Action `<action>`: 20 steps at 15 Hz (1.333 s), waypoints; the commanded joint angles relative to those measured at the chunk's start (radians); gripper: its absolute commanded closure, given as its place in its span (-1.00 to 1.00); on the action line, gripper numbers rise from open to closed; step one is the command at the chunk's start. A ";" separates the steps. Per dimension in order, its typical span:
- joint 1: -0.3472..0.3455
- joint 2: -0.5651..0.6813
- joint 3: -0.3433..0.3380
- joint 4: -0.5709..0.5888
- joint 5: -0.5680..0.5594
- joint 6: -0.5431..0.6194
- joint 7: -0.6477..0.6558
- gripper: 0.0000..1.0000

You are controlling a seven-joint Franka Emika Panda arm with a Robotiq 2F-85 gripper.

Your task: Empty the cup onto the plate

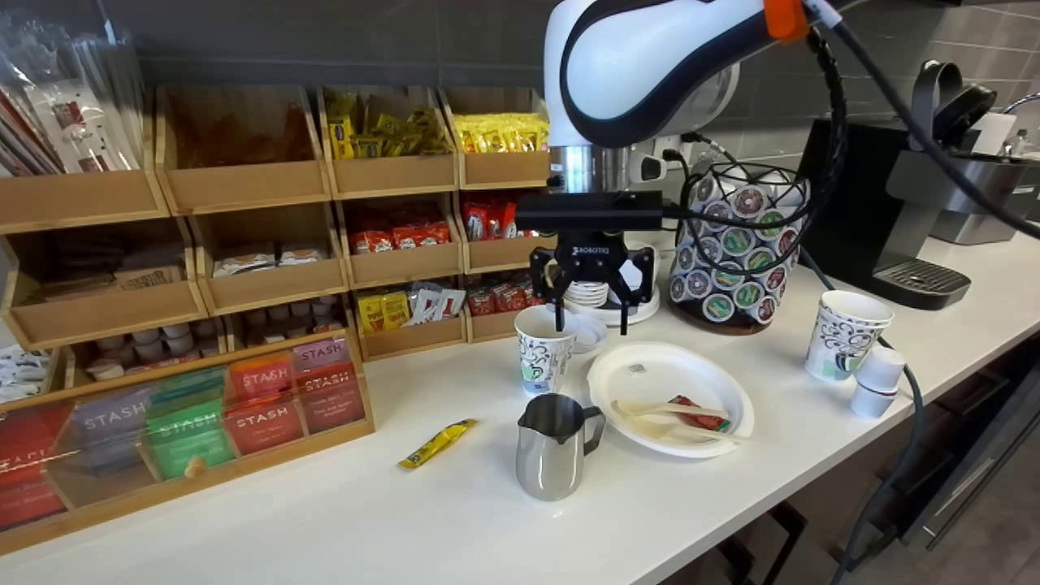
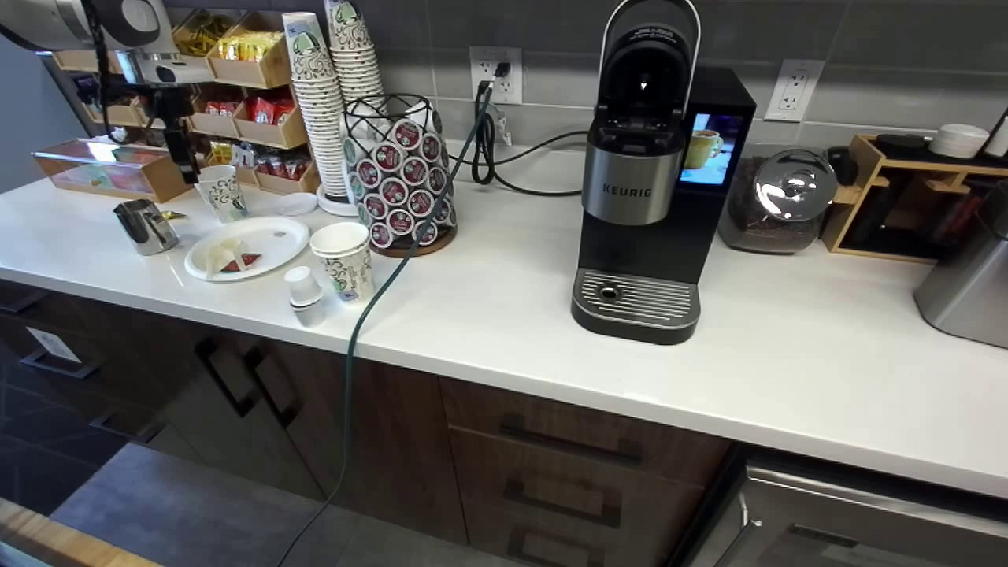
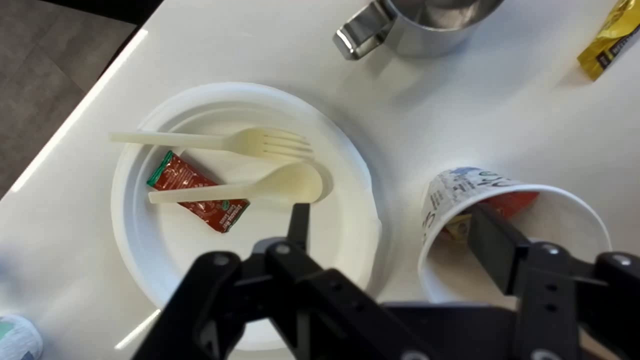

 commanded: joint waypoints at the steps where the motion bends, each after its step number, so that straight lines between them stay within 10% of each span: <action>1: 0.018 0.097 -0.021 0.142 0.043 -0.079 0.036 -0.62; 5: 0.013 0.156 -0.026 0.223 0.079 -0.115 0.063 -0.51; 14: 0.015 0.217 -0.035 0.307 0.113 -0.141 0.103 0.91; 20: 0.016 0.136 -0.027 0.231 0.095 -0.079 0.136 0.98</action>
